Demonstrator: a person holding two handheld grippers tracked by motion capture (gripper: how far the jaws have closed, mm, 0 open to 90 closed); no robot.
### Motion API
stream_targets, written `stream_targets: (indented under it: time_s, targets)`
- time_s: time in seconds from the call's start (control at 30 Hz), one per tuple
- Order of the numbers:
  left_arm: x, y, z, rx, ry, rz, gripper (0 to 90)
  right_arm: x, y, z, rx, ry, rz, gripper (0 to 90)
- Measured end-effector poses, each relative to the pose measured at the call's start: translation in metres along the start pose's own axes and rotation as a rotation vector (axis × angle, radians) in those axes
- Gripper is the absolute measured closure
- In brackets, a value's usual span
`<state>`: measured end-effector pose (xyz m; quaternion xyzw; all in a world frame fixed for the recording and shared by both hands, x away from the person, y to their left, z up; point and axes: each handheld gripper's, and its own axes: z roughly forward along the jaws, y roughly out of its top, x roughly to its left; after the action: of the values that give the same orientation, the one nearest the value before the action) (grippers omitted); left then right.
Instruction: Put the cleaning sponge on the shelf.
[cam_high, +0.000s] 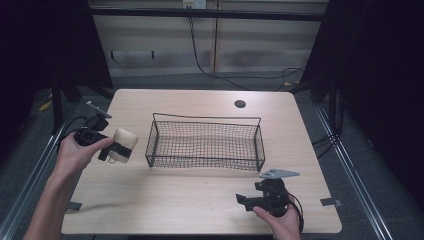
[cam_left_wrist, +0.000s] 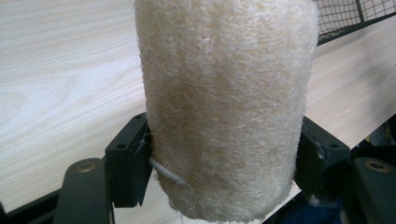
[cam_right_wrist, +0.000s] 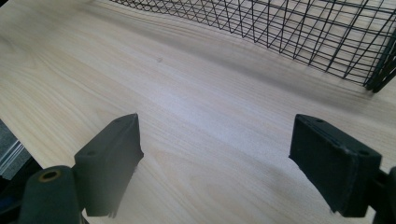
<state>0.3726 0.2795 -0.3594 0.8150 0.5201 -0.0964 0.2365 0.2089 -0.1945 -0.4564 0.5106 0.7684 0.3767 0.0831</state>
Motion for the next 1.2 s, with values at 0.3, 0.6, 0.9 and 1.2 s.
stream_targets:
  time_s: [0.3, 0.6, 0.9, 1.2]
  targets:
    - [-0.007, 0.008, -0.004, -0.011, 0.019, -0.017, 30.7, 0.000, 0.000, 0.001, 0.002, 0.003, -0.001, 16.3]
    - [-0.019, 0.020, -0.002, -0.005, 0.031, 0.019, 30.7, 0.002, 0.000, 0.001, 0.005, 0.011, -0.002, 16.4]
    - [-0.035, 0.033, -0.005, -0.013, 0.031, 0.012, 30.8, 0.002, 0.000, 0.001, 0.006, 0.015, -0.002, 16.4]
    - [-0.047, 0.042, 0.002, 0.003, 0.013, 0.006, 30.8, 0.002, 0.000, 0.000, 0.003, 0.015, -0.004, 16.5]
